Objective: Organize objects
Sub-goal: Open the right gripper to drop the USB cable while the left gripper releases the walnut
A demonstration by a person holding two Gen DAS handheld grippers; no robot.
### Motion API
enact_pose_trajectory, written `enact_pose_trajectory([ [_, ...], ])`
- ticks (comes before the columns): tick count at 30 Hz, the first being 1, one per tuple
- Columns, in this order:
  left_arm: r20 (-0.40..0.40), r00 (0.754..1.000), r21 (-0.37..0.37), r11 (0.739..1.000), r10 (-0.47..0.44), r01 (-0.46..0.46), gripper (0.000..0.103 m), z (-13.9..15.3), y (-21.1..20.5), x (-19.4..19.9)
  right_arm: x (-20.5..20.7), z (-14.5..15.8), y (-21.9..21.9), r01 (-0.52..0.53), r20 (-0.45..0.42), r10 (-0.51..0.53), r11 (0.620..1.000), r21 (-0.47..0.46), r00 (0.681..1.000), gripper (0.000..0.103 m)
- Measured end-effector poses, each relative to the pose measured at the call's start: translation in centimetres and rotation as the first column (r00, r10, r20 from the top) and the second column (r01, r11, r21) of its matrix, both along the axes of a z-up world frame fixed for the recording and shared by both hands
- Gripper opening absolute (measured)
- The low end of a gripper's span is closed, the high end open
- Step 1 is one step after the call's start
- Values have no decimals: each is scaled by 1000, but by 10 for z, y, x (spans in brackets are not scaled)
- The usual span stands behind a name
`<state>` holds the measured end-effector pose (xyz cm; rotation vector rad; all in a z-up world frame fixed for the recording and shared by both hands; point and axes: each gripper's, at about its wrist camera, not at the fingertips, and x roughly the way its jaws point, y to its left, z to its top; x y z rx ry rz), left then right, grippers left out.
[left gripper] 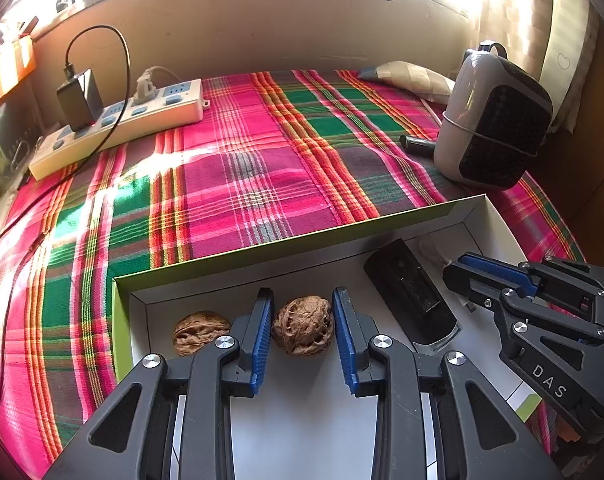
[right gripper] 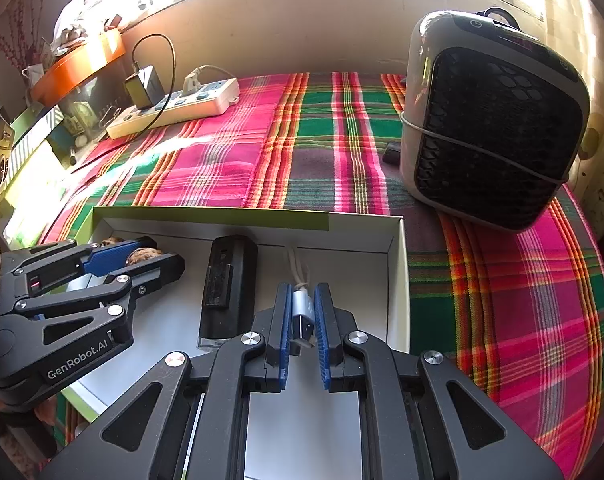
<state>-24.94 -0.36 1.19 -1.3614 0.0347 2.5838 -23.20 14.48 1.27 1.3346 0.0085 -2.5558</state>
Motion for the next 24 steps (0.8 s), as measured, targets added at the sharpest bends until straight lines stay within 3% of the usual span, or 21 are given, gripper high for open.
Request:
enact_pose_trajectory([
  [12, 0, 1000, 3, 1000, 3, -3, 30, -1, 0, -1, 0, 1, -2, 15, -6, -15, 1000, 0, 1000, 13],
  [24, -41, 999, -30, 999, 28, -29, 36, 8, -3, 10, 5, 4, -2, 23, -15, -24, 1000, -12, 1000, 27],
])
